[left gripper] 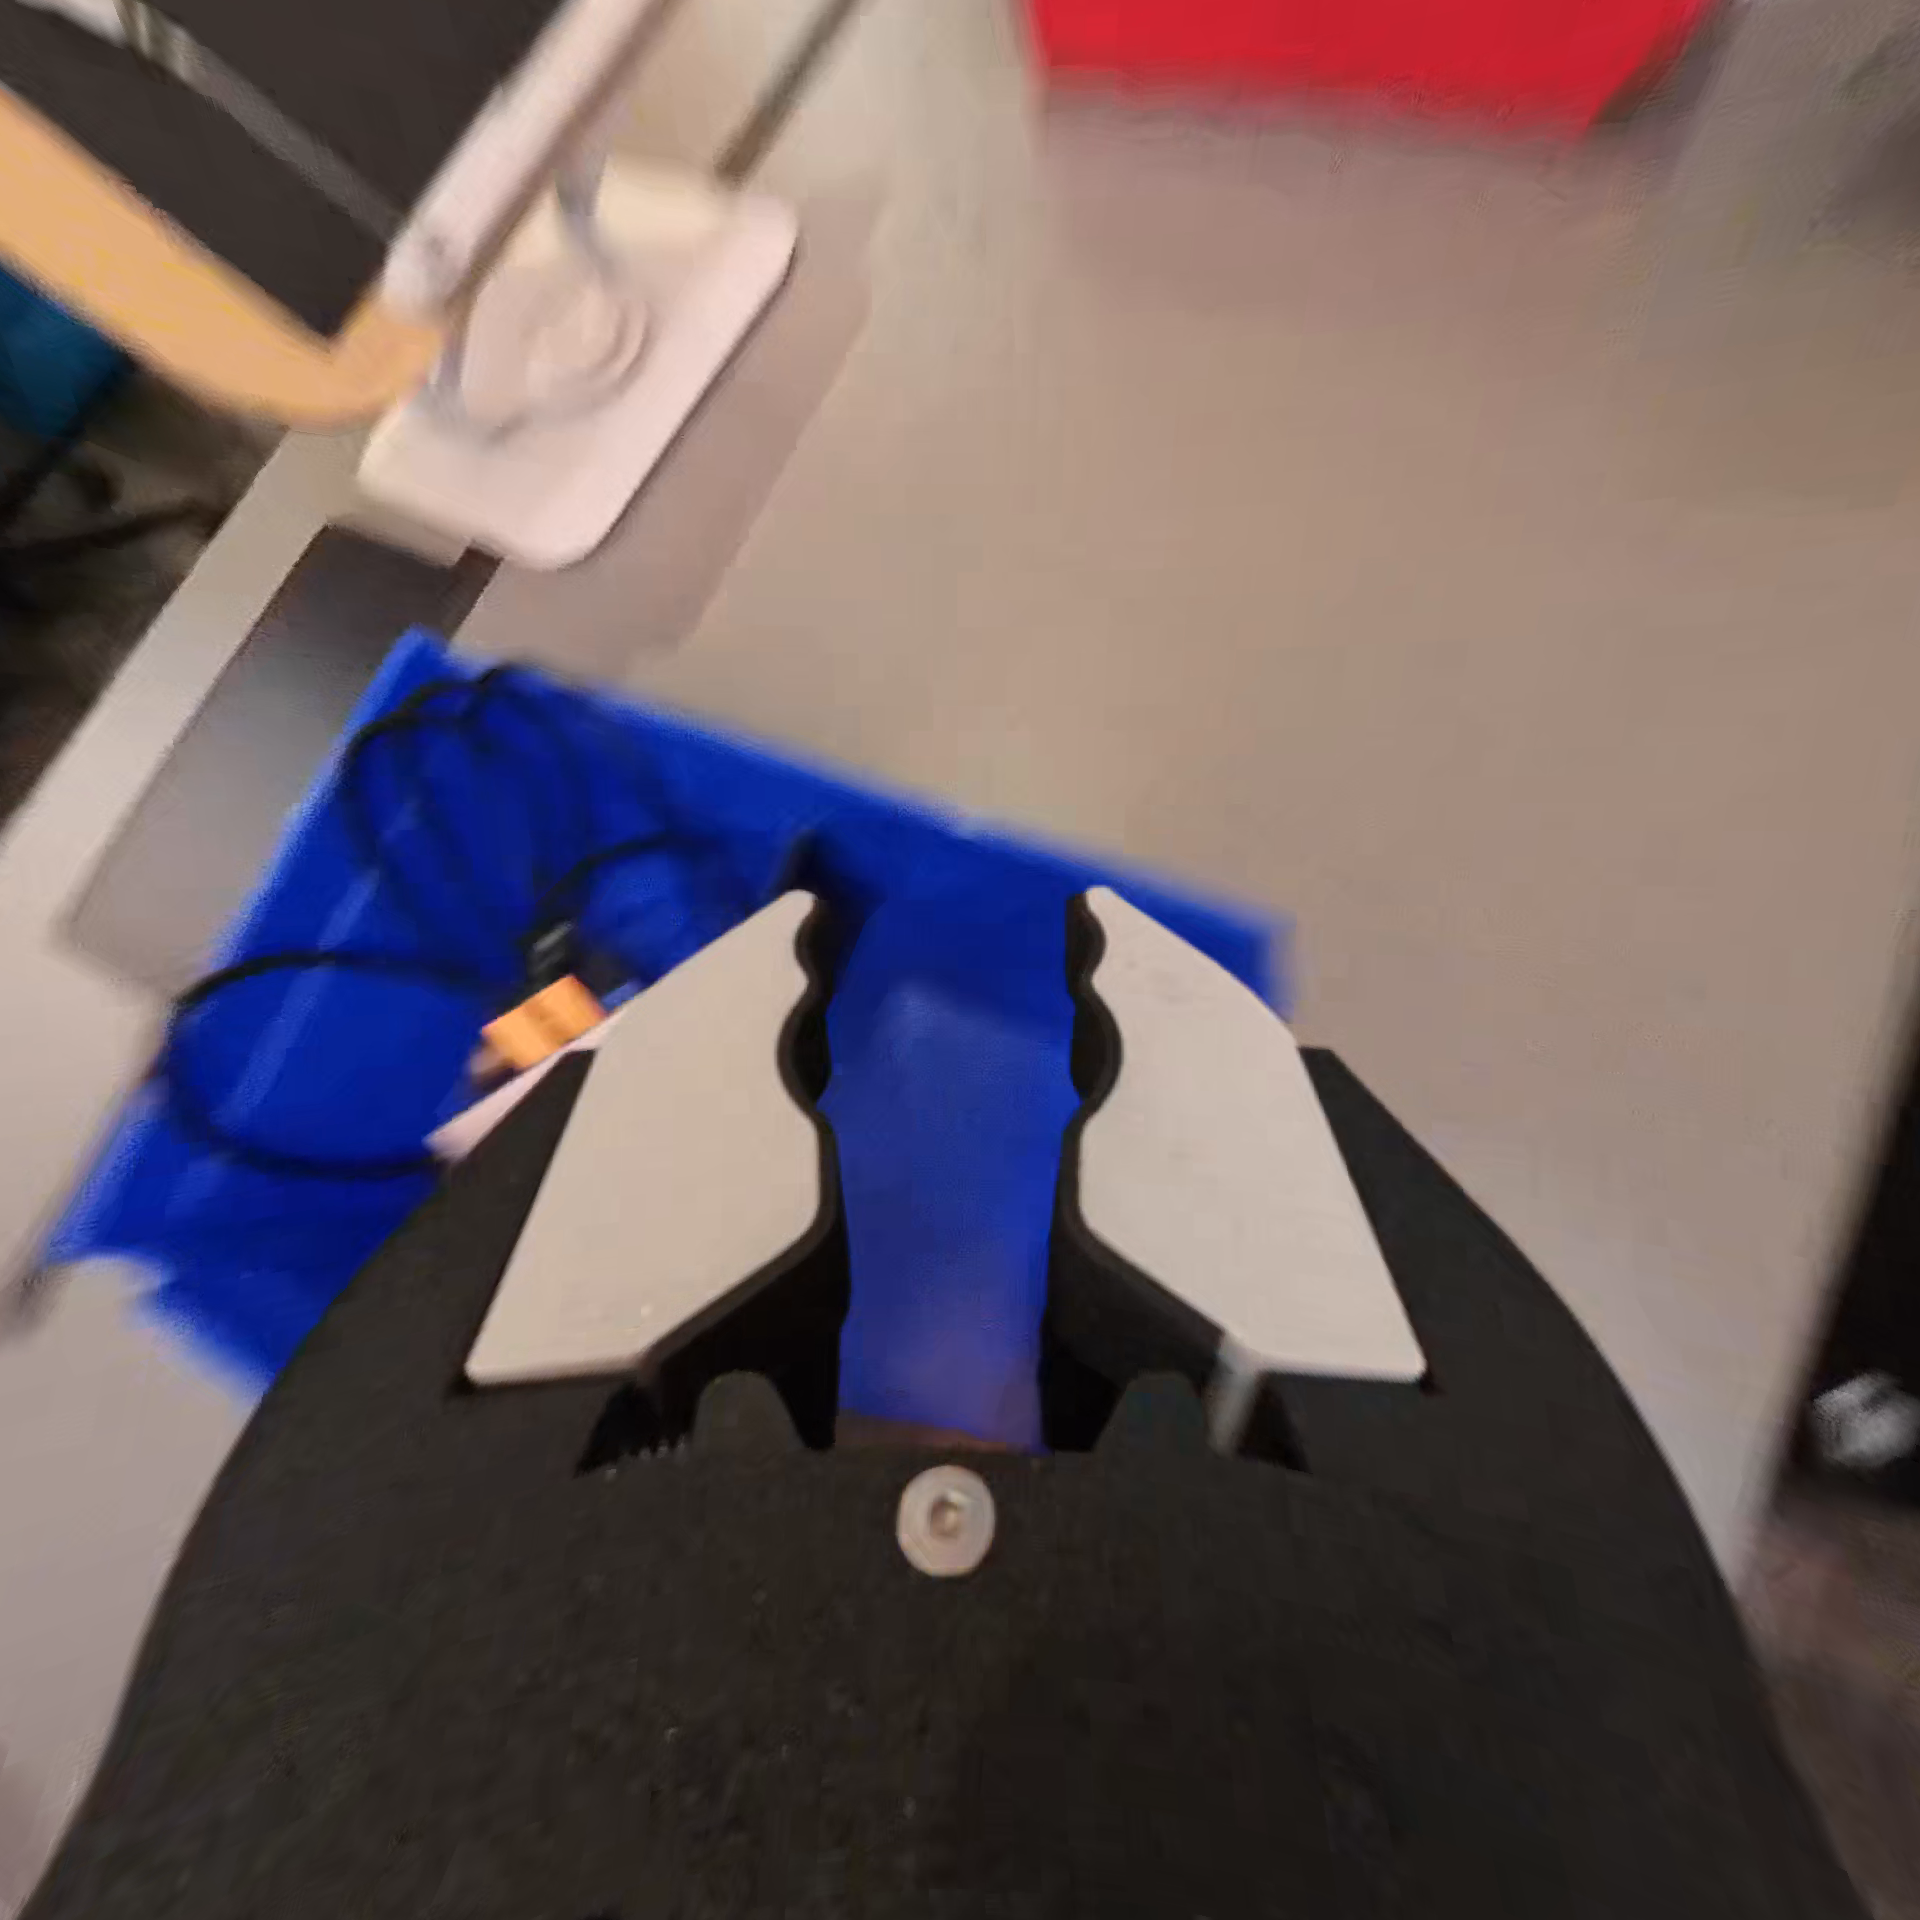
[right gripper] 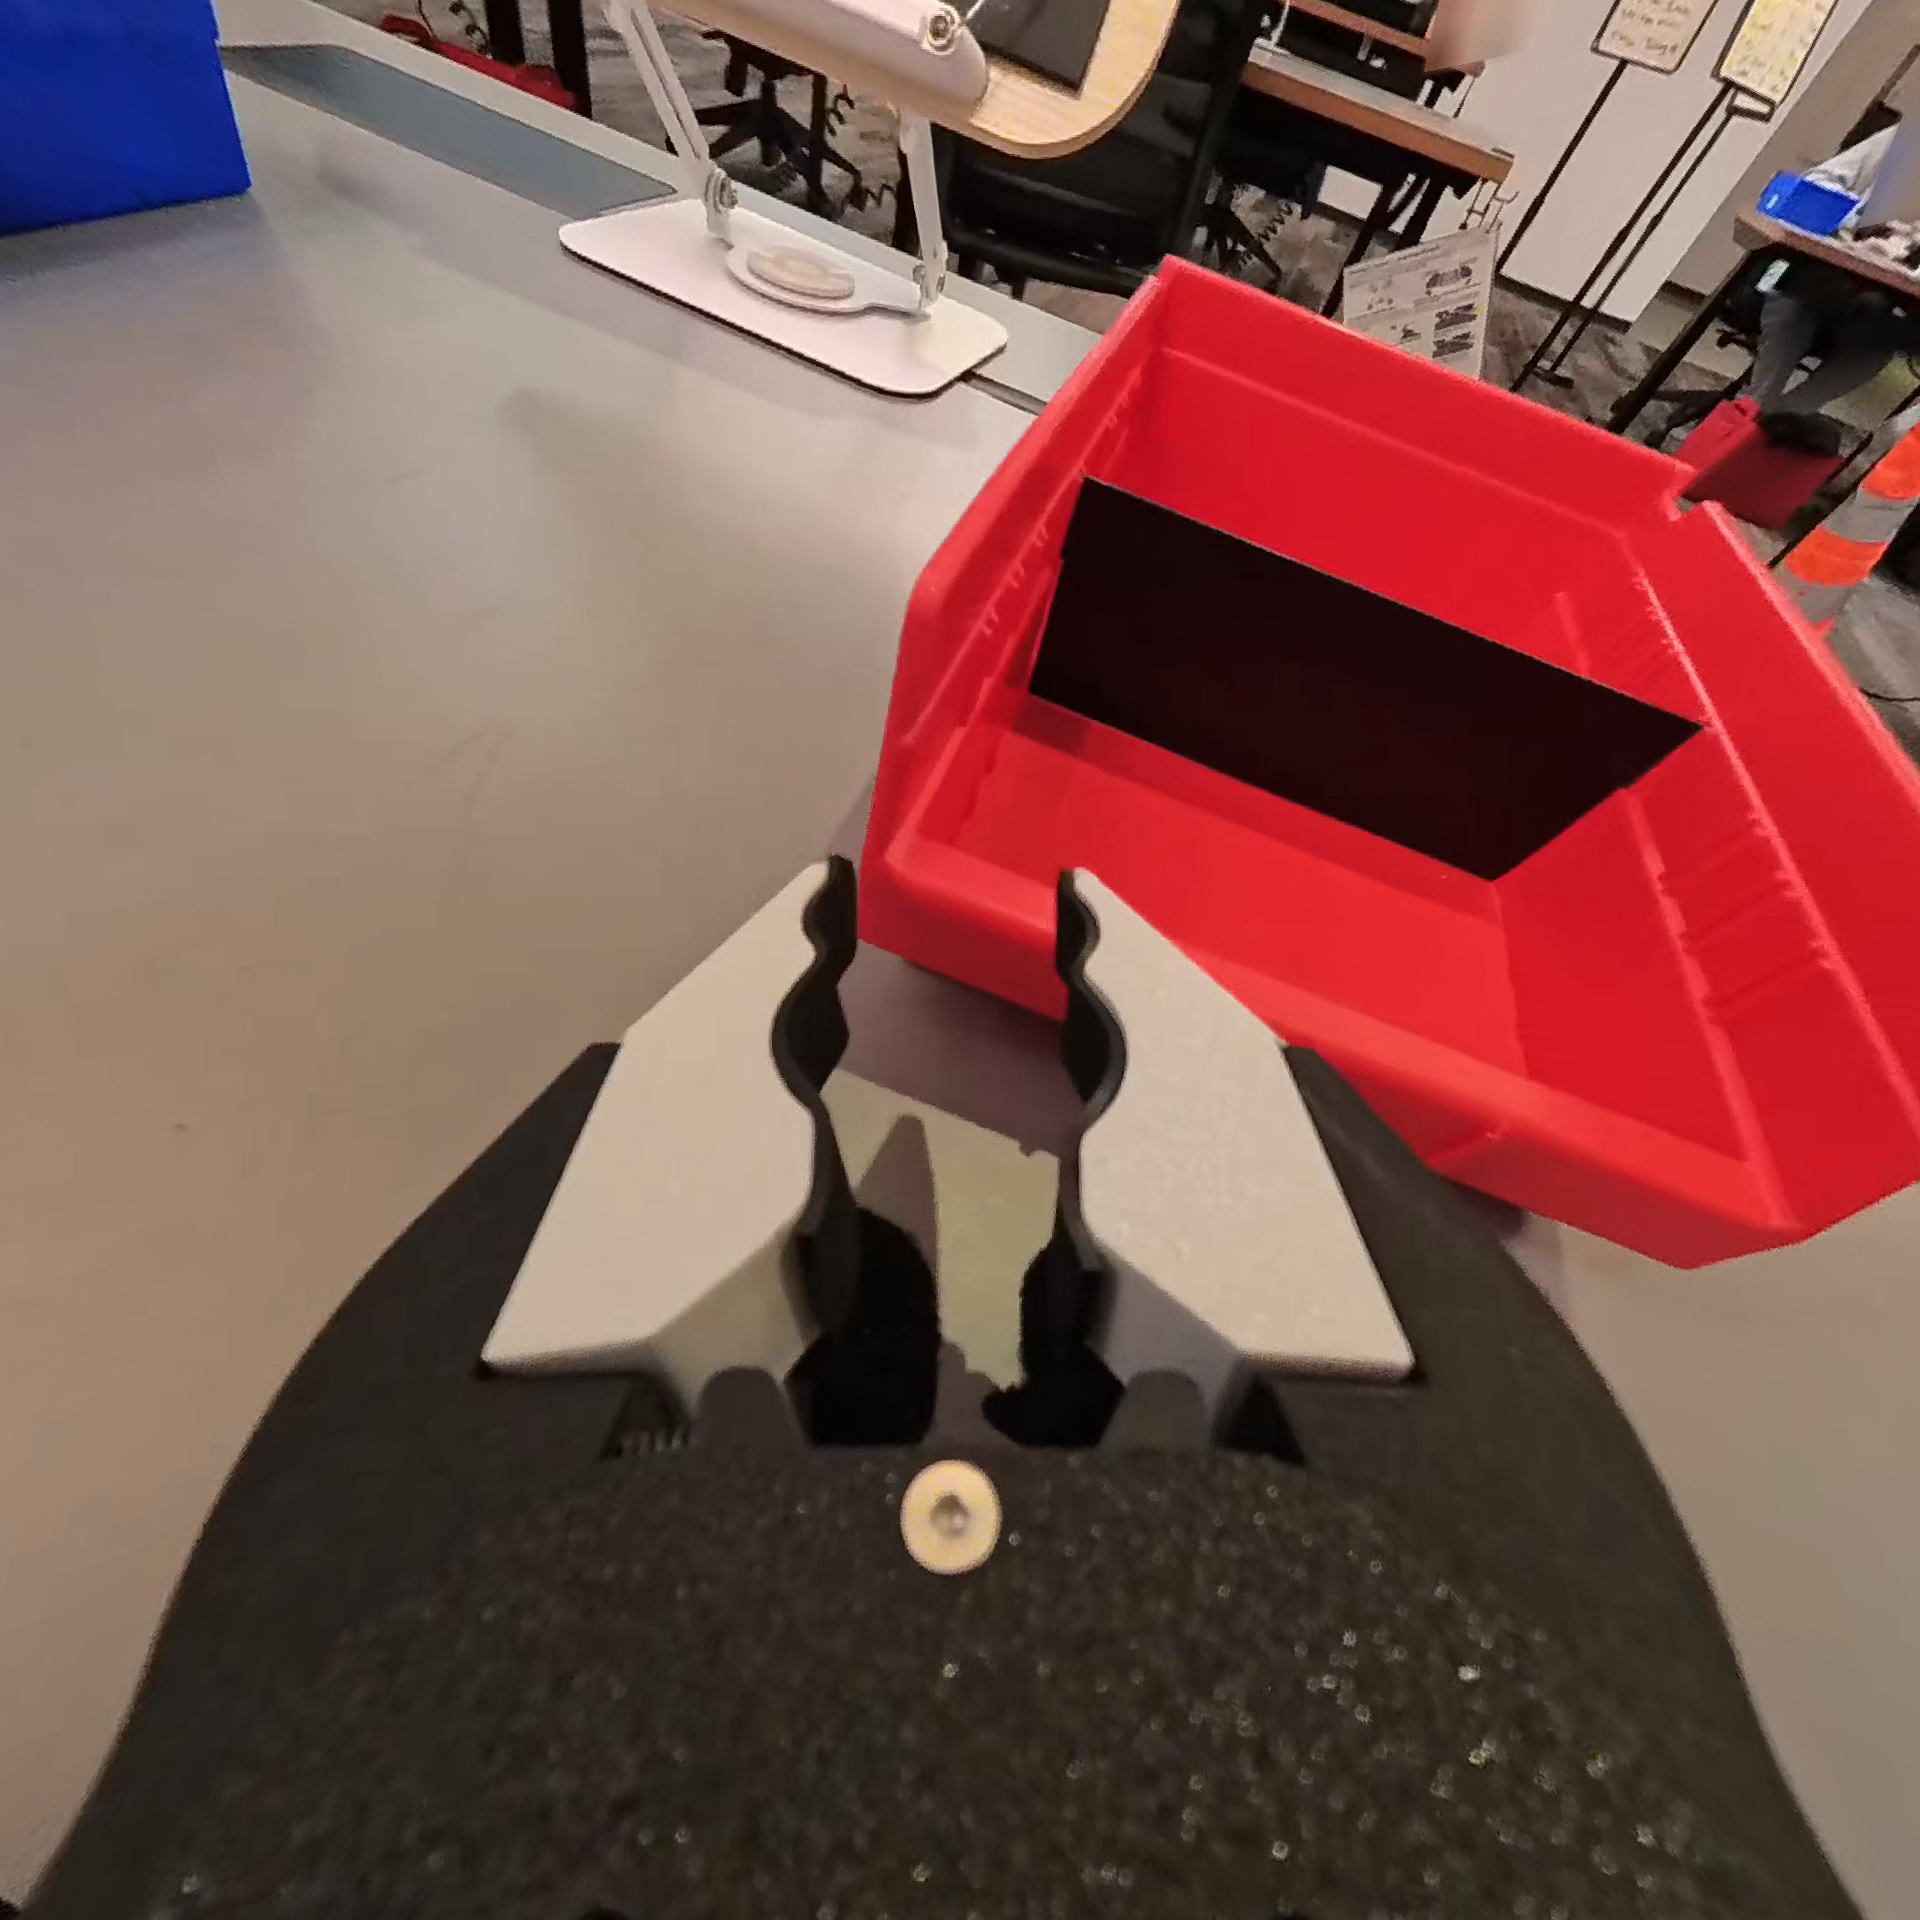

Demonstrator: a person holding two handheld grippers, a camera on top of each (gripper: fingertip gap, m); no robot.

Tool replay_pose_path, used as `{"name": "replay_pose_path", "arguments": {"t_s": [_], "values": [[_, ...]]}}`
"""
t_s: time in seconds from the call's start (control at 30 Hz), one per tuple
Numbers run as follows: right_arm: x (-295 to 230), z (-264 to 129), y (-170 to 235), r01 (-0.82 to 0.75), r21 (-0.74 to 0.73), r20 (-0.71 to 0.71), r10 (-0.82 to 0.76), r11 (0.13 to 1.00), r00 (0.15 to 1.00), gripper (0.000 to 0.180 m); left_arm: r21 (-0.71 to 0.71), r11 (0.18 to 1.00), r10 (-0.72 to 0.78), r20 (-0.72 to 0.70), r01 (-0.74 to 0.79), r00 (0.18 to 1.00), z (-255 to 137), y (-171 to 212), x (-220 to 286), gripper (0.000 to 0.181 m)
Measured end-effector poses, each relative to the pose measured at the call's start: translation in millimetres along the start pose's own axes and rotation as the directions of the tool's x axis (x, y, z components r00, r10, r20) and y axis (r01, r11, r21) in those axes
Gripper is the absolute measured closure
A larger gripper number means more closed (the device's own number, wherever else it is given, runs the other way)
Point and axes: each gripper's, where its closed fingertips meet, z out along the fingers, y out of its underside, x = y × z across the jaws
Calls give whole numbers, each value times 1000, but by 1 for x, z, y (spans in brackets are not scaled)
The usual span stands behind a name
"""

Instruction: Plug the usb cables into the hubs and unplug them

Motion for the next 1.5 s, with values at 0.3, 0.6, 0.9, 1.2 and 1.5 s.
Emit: {"name": "replay_pose_path", "arguments": {"t_s": [0.3, 0.6, 0.9, 1.2, 1.5], "values": [[13, -3, 8, -18, -30, -40, 16, 999, 999, 143, -584, 794, 152, -76, -168, 985, 89, 108, -135, 135], [18, -2, 11, -73, -40, -25, 72, 997, 997, 143, -694, 640, 251, -214, -328, 944, 110, 143, -136, 141], [12, -2, 10, -15, -42, -24, 14, 999, 1000, 145, -626, 712, 391, -23, -318, 920, 60, 99, -146, 170], [-10, -13, -26, 5, 95, -12, -4, 995, 1000, 148, -490, 783, 569, 316, -383, 760, -35, -14, -141, 171], [-64, 4, -122, -39, 227, 247, -19, 973, 969, 145, -383, 683, 687, 628, -622, 366, -90, -173, -25, 171]]}}
